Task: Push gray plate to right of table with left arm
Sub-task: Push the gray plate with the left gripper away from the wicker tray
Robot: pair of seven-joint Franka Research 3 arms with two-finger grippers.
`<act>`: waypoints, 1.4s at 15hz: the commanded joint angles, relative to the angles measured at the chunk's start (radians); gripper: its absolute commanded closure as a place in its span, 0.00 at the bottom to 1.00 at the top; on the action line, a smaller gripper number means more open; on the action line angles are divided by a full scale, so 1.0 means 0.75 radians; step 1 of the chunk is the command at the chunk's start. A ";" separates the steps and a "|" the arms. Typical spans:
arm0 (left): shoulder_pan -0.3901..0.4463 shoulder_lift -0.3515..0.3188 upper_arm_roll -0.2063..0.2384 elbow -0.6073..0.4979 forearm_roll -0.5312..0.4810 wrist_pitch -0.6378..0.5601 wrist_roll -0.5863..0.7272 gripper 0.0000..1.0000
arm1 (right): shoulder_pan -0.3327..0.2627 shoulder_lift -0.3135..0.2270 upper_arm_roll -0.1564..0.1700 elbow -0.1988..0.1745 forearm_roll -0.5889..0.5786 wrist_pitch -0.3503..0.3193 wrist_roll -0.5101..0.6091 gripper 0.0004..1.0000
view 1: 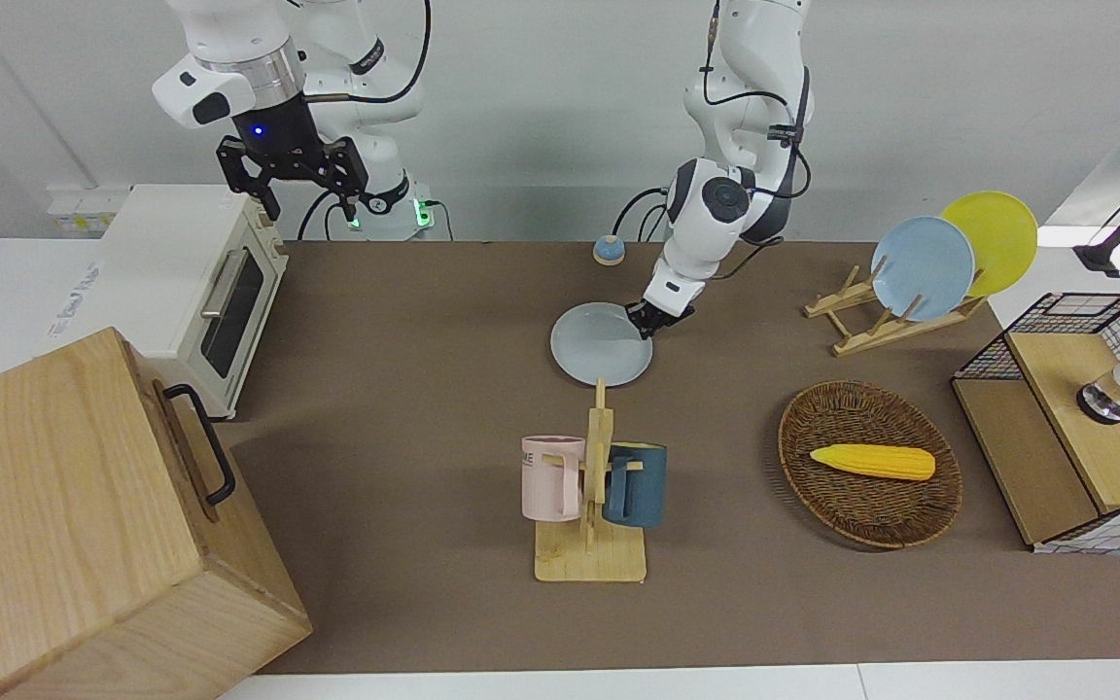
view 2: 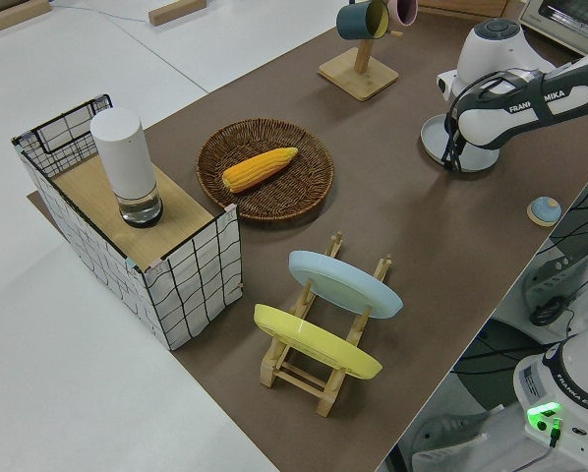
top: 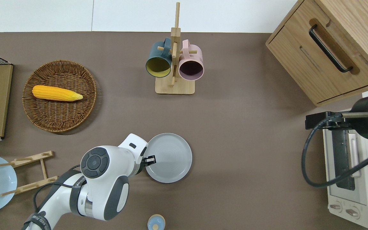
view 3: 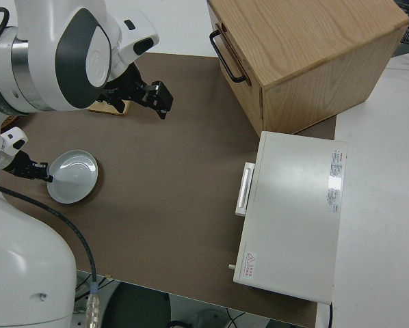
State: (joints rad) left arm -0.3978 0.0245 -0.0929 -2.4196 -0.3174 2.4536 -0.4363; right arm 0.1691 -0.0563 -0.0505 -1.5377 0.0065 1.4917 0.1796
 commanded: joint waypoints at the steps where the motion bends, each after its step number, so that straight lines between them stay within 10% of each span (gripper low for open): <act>1: -0.126 0.112 0.044 0.068 -0.086 0.056 -0.009 1.00 | 0.008 0.008 -0.006 0.013 0.000 -0.015 -0.002 0.00; 21: -0.466 0.227 0.204 0.250 -0.172 0.073 0.017 1.00 | 0.008 0.008 -0.006 0.013 0.000 -0.015 -0.002 0.00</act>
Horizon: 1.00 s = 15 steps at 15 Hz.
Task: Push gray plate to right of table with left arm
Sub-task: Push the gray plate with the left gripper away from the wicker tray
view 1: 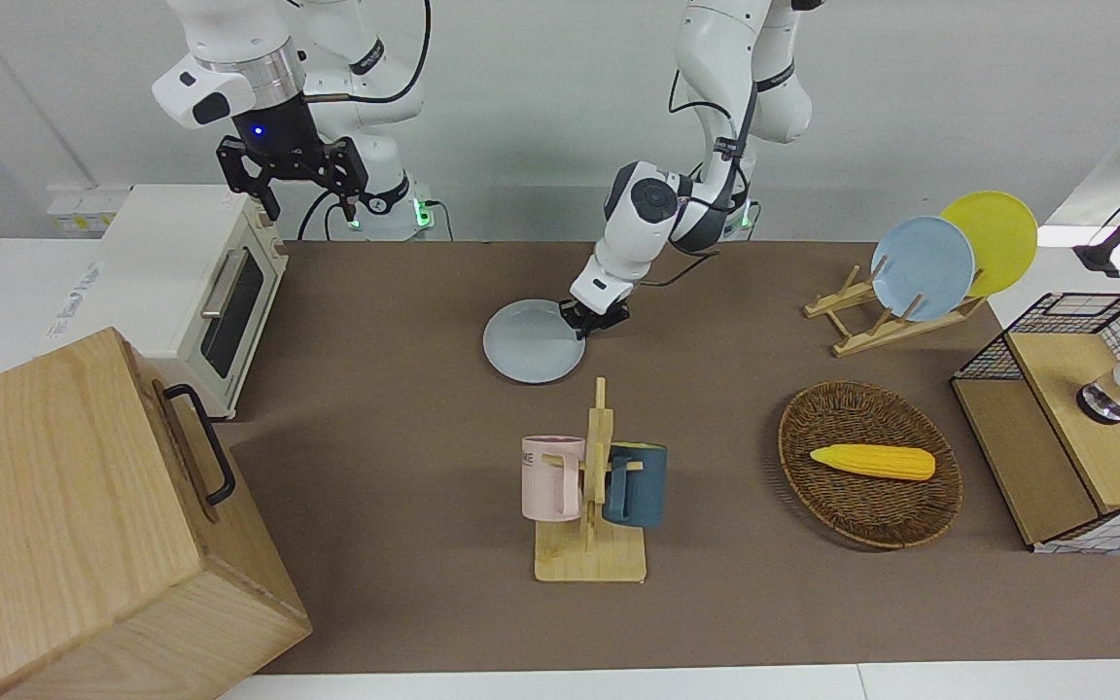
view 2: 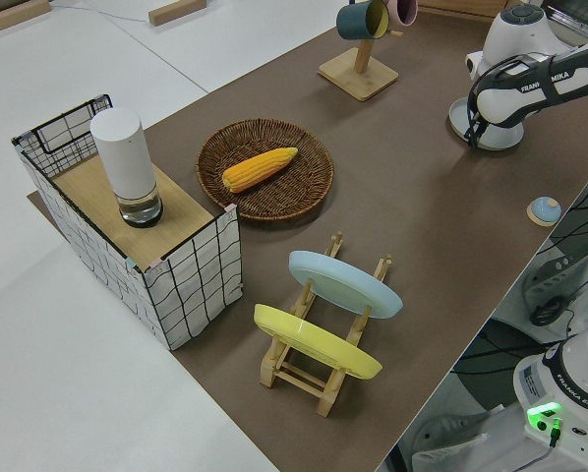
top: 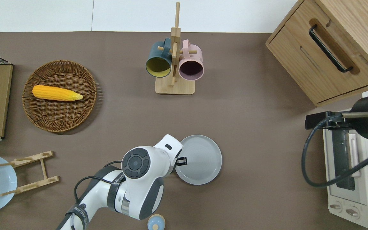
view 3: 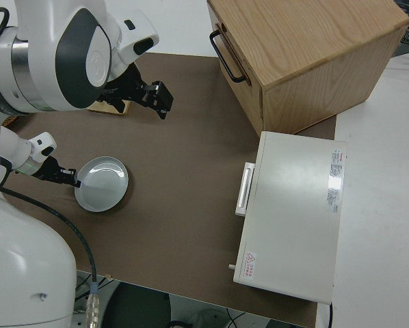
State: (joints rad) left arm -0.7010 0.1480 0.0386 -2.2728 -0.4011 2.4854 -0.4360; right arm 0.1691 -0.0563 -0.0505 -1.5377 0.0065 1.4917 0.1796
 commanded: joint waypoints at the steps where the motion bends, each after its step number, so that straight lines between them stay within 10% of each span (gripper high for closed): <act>1: -0.067 0.081 0.028 0.067 -0.081 0.036 0.017 1.00 | 0.008 0.006 -0.006 0.013 0.000 -0.015 -0.002 0.00; 15: -0.203 0.300 0.014 0.261 -0.304 0.220 -0.010 1.00 | 0.008 0.006 -0.006 0.013 0.000 -0.015 -0.002 0.00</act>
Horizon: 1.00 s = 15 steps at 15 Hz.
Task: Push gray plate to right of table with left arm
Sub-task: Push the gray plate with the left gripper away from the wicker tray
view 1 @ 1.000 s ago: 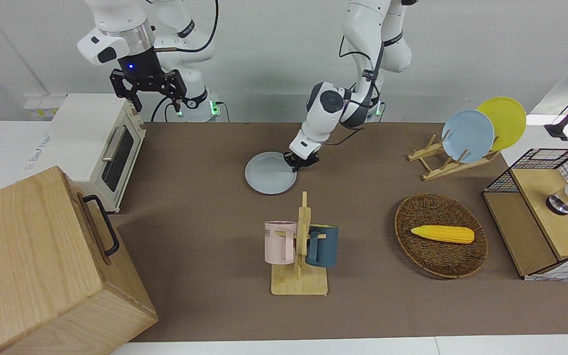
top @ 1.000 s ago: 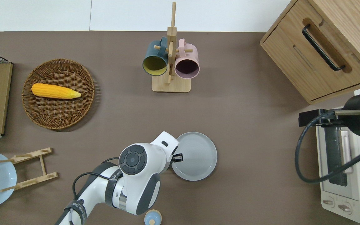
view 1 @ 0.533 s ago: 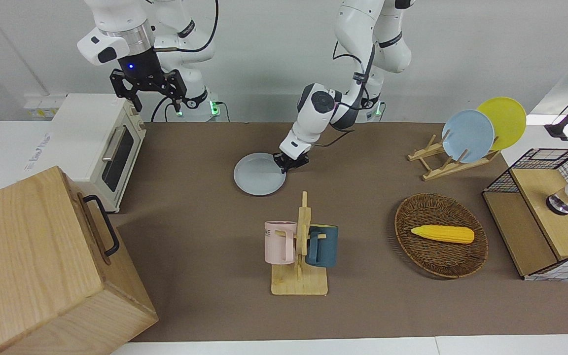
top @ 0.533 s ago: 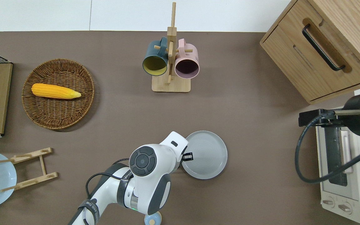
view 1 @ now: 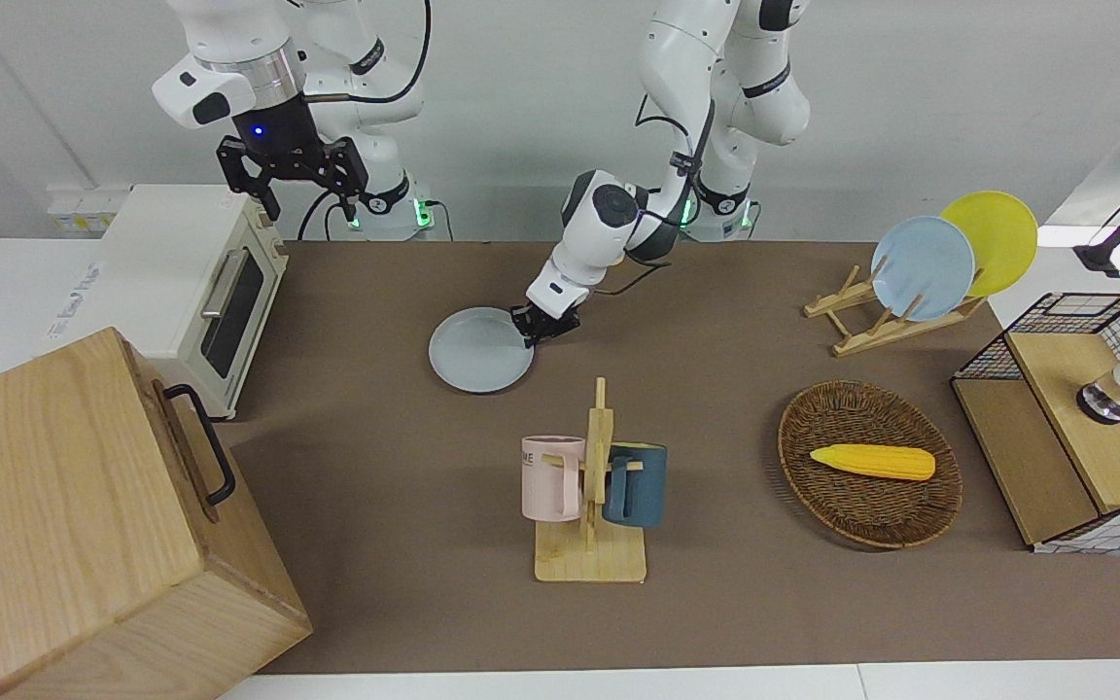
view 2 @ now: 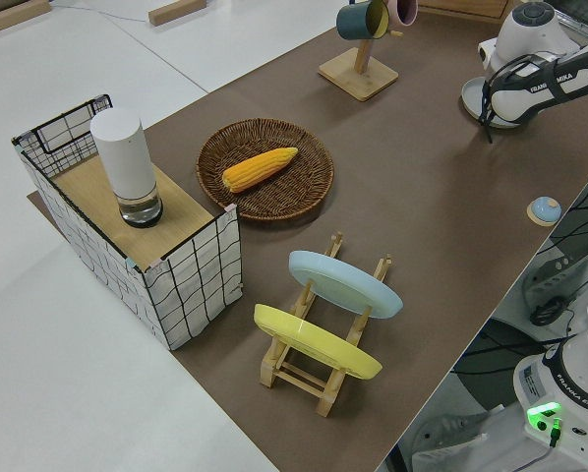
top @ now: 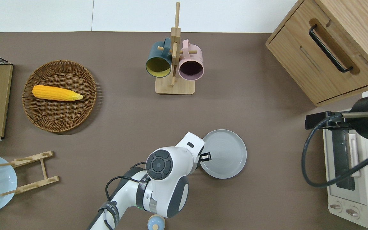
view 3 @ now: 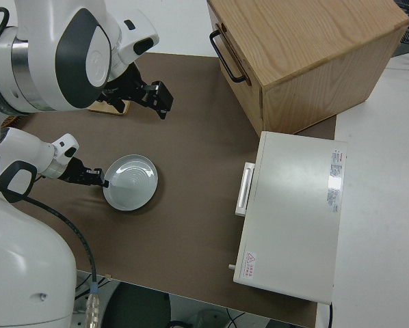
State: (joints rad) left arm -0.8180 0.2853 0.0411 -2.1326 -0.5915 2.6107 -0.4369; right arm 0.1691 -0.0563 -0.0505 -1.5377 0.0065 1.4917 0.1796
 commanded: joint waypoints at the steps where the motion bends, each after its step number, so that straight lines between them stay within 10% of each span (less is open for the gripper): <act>1: -0.053 0.121 0.011 0.082 -0.050 0.053 -0.009 1.00 | 0.008 0.008 -0.006 0.013 0.000 -0.015 -0.002 0.00; 7: -0.041 0.121 -0.004 0.101 -0.089 0.041 -0.011 0.96 | 0.008 0.008 -0.006 0.013 0.000 -0.015 -0.002 0.00; 12: 0.025 0.082 -0.065 0.090 -0.091 0.021 -0.009 0.13 | 0.008 0.008 -0.006 0.013 0.000 -0.015 -0.002 0.00; 15: 0.050 0.027 -0.065 0.074 -0.093 -0.047 -0.009 0.04 | 0.008 0.008 -0.006 0.013 0.000 -0.015 -0.002 0.01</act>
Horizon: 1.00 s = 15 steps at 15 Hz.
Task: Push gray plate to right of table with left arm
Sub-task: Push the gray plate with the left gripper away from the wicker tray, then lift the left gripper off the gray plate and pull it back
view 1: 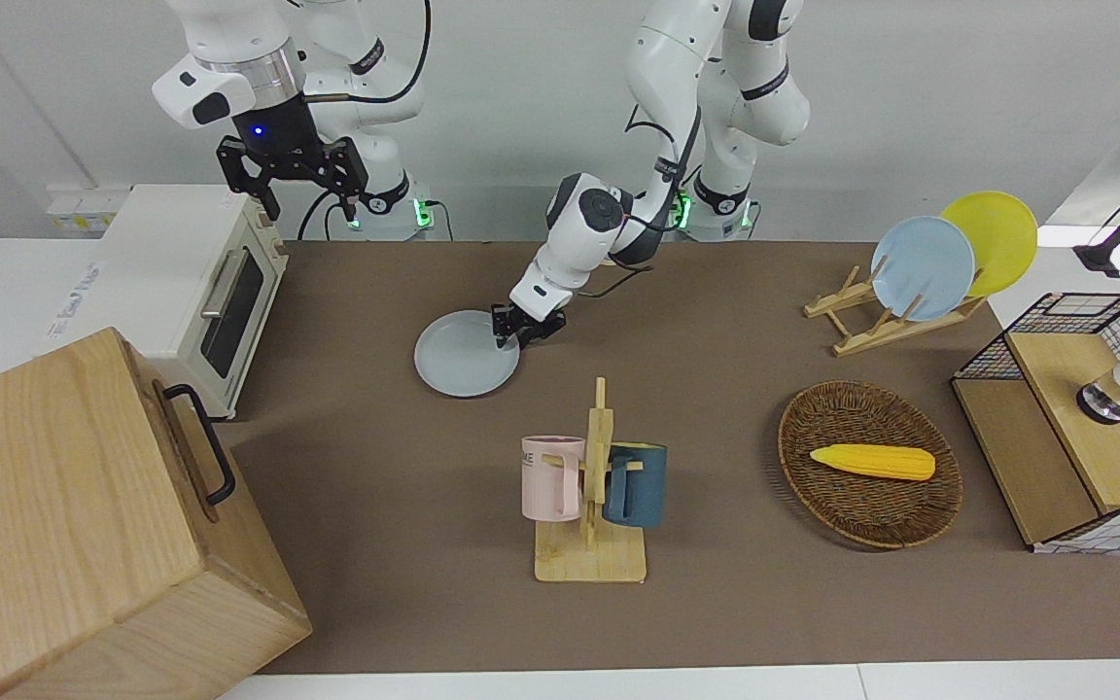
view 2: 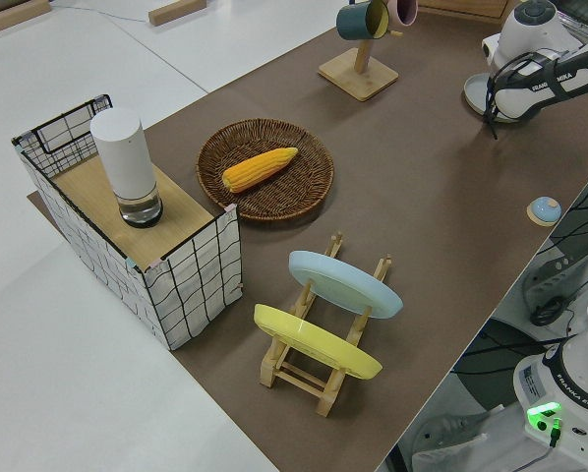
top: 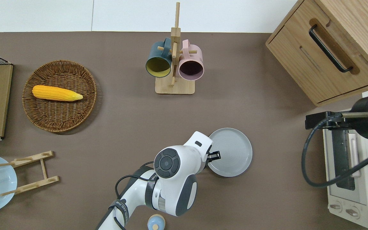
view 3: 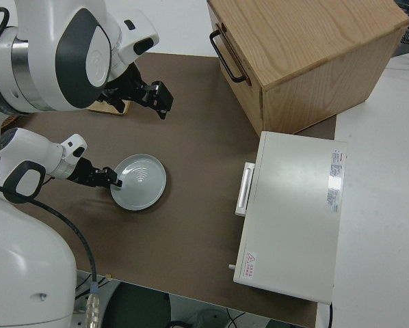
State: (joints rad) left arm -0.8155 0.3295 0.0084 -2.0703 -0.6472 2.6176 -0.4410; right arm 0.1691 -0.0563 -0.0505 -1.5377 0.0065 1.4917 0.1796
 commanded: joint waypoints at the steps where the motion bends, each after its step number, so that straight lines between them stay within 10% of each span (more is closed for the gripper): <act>1: 0.056 -0.065 -0.021 -0.013 -0.021 -0.099 -0.003 0.03 | 0.008 0.008 -0.006 0.013 0.000 -0.015 -0.002 0.00; 15: 0.265 -0.318 0.056 -0.040 0.200 -0.534 0.060 0.01 | 0.008 0.008 -0.006 0.013 0.000 -0.015 -0.002 0.00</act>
State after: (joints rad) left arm -0.6881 0.1784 0.0514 -2.0750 -0.5675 2.3214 -0.4082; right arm 0.1691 -0.0563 -0.0505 -1.5377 0.0065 1.4917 0.1796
